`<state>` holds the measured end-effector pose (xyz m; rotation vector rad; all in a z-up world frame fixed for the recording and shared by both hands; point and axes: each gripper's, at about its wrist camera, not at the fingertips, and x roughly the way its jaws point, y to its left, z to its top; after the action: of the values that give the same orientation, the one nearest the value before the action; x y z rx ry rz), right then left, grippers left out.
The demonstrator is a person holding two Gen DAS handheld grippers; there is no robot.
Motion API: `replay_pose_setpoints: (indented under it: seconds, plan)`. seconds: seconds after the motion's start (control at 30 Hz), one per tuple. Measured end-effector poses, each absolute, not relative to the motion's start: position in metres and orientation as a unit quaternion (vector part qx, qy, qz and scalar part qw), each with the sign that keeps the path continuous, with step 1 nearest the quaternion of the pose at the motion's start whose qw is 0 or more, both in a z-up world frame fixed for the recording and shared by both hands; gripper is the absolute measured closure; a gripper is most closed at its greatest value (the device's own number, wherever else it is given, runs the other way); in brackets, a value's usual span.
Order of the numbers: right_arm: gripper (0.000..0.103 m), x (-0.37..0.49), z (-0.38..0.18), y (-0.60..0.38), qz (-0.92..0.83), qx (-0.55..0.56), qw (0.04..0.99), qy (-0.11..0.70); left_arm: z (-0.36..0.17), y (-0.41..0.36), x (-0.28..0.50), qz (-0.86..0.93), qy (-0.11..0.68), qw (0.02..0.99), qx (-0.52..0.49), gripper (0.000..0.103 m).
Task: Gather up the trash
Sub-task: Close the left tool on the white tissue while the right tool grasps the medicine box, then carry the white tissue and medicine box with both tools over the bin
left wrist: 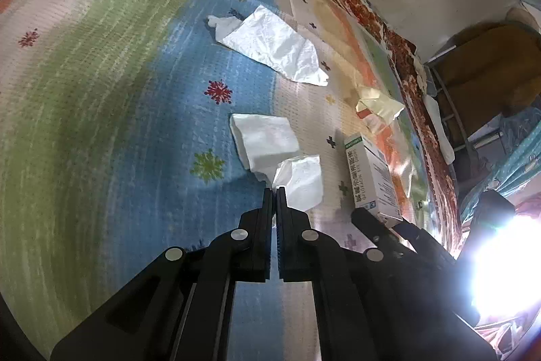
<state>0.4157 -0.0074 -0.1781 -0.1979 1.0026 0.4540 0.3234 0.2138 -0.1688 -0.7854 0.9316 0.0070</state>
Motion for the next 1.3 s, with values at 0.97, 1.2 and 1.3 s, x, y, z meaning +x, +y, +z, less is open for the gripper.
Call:
replay_pose_setpoints:
  seconds: [0.97, 1.2, 1.3]
  plan:
    - [0.036, 0.310, -0.071, -0.069, 0.301, -0.161, 0.838, 0.425, -0.069, 0.161, 0.250, 0.009, 0.427, 0.836, -0.345, 0.102]
    - [0.036, 0.284, -0.047, -0.089, 0.316, -0.142, 0.841, 0.416, -0.045, 0.137, 0.239, -0.002, 0.419, 0.847, -0.327, 0.102]
    - [0.036, 0.275, -0.039, -0.099, 0.319, -0.137, 0.843, 0.411, -0.040, 0.128, 0.235, -0.006, 0.420, 0.848, -0.324, 0.102]
